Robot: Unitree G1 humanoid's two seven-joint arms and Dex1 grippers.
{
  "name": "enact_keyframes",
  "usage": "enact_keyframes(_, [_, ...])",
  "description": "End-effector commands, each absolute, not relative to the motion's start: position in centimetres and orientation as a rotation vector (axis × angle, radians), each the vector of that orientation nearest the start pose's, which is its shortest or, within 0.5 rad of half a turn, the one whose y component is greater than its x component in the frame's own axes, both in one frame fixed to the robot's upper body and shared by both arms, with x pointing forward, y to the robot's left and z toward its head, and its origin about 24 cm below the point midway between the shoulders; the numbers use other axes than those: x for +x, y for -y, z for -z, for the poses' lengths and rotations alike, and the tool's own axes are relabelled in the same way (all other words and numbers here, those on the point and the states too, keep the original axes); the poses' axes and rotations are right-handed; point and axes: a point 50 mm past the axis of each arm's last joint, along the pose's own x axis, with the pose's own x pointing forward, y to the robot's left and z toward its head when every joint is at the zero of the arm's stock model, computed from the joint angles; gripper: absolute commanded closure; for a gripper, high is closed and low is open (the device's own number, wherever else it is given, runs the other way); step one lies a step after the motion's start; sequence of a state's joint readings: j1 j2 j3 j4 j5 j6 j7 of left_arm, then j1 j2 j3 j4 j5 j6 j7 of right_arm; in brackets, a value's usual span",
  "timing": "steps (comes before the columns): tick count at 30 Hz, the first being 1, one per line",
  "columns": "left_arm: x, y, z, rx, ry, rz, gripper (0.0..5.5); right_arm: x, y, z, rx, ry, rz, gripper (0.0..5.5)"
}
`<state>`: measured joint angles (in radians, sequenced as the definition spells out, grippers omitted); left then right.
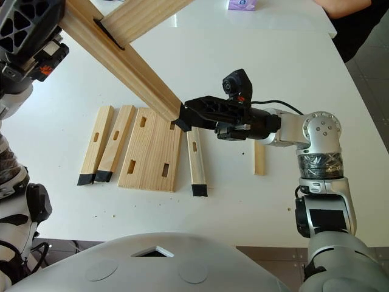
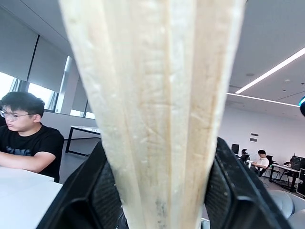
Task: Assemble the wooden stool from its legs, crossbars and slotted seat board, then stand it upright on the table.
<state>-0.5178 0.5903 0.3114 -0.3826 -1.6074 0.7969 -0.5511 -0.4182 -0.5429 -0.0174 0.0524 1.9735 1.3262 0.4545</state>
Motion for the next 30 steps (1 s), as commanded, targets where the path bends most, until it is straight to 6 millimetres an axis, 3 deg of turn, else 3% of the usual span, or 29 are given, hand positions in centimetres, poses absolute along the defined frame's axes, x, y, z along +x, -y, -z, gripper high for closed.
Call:
enact_keyframes(1, [22.8, -17.8, -25.3, -0.439, 0.274, 1.274, 3.44, 24.1, 14.1, -16.5, 1.157, -0.486, -1.368, 2.14])
enact_keyframes(4, [21.8, -18.8, -22.9, -0.390, 0.219, 1.206, 3.44, 24.5, 14.3, -16.6, 1.184, -0.404, -1.214, 2.14])
enact_keyframes(8, [20.9, -19.5, -21.1, -0.286, 0.137, 1.209, 3.45, 24.1, 15.0, -16.8, 1.157, -0.361, -1.105, 2.14])
enact_keyframes(14, [21.7, -21.1, -20.6, -0.103, 0.121, 1.214, 3.45, 23.7, 17.4, -16.1, 1.059, -0.379, -0.973, 2.14])
enact_keyframes(17, [21.4, -21.1, -19.9, -0.033, 0.086, 1.248, 3.45, 24.6, 19.1, -15.3, 1.003, -0.351, -0.854, 2.14])
enact_keyframes(24, [21.2, -21.2, -18.2, 0.072, 0.012, 1.348, 3.45, 27.6, 22.9, -15.7, 0.859, -0.211, -0.680, 2.14])
enact_keyframes(30, [21.6, -22.1, -17.6, 0.139, -0.053, 1.398, 3.45, 28.2, 24.2, -15.4, 0.799, -0.179, -0.642, 2.14])
